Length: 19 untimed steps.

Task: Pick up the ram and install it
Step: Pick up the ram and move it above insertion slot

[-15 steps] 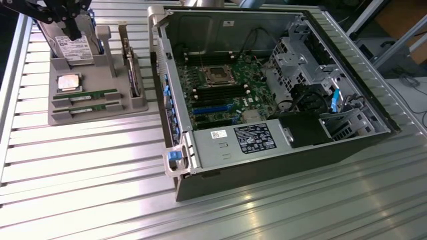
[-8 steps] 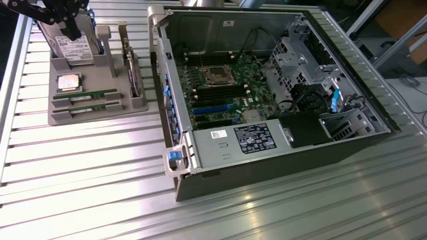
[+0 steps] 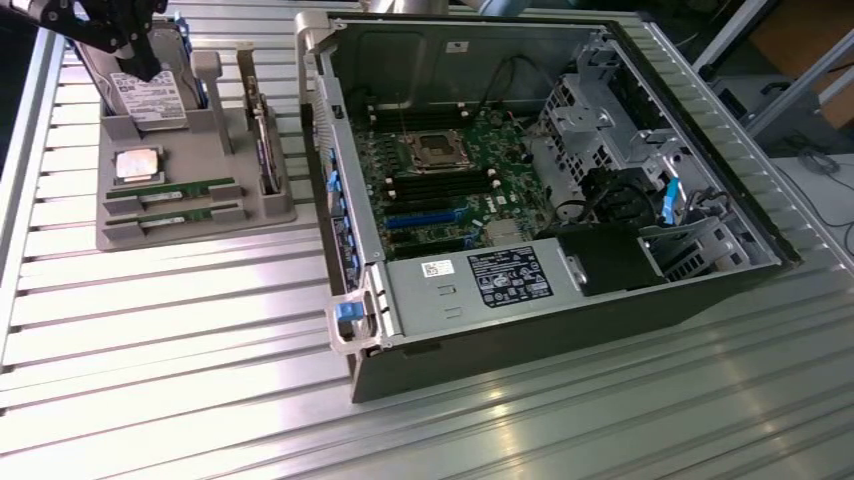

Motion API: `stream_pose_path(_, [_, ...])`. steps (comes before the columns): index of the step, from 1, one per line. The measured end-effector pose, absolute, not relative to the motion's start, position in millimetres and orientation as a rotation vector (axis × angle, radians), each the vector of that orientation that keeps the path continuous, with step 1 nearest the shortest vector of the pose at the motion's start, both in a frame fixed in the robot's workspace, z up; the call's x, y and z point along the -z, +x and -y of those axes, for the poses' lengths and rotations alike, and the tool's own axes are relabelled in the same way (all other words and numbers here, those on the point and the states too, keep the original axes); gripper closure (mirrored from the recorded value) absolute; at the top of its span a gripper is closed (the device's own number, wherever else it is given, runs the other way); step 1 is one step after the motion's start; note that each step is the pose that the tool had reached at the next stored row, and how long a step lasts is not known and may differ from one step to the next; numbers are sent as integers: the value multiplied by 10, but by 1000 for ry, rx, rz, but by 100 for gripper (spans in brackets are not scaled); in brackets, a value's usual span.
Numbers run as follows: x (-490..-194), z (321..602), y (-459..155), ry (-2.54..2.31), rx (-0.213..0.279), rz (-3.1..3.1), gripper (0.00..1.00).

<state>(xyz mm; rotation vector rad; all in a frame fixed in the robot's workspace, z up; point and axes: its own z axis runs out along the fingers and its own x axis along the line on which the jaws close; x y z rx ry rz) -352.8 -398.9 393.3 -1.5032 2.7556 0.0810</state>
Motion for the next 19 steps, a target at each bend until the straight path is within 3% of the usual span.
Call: stream_pose_path(19, [-3932,3989,-3527,-2232,-79,-2228,89])
